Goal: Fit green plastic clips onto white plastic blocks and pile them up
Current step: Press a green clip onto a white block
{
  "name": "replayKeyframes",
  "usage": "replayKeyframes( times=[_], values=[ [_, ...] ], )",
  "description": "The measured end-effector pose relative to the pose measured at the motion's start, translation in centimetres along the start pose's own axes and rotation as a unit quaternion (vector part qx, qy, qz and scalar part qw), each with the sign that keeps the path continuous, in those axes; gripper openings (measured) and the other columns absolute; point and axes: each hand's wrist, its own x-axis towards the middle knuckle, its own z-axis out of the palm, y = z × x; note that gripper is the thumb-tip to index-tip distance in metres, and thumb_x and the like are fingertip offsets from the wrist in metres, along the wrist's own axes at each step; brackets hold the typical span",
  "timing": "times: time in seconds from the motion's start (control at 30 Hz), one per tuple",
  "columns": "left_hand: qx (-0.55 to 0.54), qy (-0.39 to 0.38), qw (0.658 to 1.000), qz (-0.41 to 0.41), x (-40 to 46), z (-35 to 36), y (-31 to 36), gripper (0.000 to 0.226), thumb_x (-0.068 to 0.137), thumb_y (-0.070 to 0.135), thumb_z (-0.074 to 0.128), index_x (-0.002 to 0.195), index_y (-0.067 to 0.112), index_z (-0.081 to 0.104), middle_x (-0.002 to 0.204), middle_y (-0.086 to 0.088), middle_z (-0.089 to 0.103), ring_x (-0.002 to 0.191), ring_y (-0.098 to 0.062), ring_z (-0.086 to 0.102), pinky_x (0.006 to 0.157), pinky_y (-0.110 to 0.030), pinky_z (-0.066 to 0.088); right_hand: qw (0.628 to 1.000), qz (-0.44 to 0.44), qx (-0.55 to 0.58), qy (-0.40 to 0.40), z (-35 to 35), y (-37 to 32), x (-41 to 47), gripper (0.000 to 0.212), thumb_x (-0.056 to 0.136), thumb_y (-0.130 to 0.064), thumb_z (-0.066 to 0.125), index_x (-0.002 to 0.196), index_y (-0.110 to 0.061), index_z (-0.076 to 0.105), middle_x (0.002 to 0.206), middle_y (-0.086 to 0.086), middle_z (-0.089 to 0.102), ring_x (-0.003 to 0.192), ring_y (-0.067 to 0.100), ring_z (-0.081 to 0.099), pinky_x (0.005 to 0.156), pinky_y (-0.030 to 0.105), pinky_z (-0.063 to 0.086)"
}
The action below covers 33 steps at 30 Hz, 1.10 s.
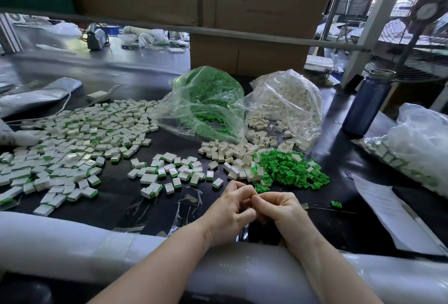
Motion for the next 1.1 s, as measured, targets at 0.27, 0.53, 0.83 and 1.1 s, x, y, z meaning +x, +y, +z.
replayKeyframes(
  times=[0.27, 0.53, 0.83, 1.1],
  values=[
    [0.003, -0.005, 1.0, 0.003, -0.1, 0.04, -0.03, 0.013, 0.085, 0.008, 0.057, 0.086, 0.021, 0.054, 0.106, 0.0, 0.039, 0.097, -0.017, 0.048, 0.092, -0.032, 0.045, 1.0, 0.016, 0.014, 0.0, -0.11, 0.0, -0.06, 0.017, 0.082, -0.008, 0.063, 0.072, 0.002, 0.072, 0.047, 0.004, 0.053, 0.041, 0.006, 0.043, 0.04, 0.015, 0.034],
    [0.003, -0.007, 1.0, -0.005, -0.13, 0.06, 0.05, 0.008, 0.085, 0.01, 0.058, 0.091, 0.015, 0.057, 0.107, 0.0, 0.04, 0.098, -0.022, 0.051, 0.092, -0.036, 0.045, 1.0, 0.011, 0.0, 0.008, 0.01, -0.23, -0.13, 0.021, 0.083, -0.007, 0.062, 0.066, -0.001, 0.072, 0.045, 0.002, 0.05, 0.039, 0.004, 0.04, 0.039, 0.013, 0.031],
    [0.006, -0.012, 1.0, -0.008, -0.15, 0.03, 0.15, 0.009, 0.086, 0.01, 0.058, 0.09, 0.018, 0.056, 0.107, -0.001, 0.04, 0.099, -0.022, 0.05, 0.093, -0.037, 0.044, 1.0, 0.008, 0.001, 0.01, 0.01, -0.02, -0.01, 0.021, 0.083, -0.008, 0.062, 0.066, -0.003, 0.073, 0.048, 0.004, 0.053, 0.042, 0.005, 0.042, 0.041, 0.014, 0.033],
    [0.006, -0.006, 1.0, -0.001, -0.13, -0.1, 0.16, 0.021, 0.086, 0.008, 0.056, 0.081, 0.028, 0.05, 0.103, 0.001, 0.039, 0.095, -0.015, 0.047, 0.093, -0.037, 0.044, 1.0, 0.005, -0.011, -0.009, -0.12, 0.05, 0.03, 0.021, 0.079, -0.016, 0.064, 0.075, 0.002, 0.073, 0.055, 0.009, 0.055, 0.047, 0.007, 0.044, 0.045, 0.015, 0.035]
  ],
)
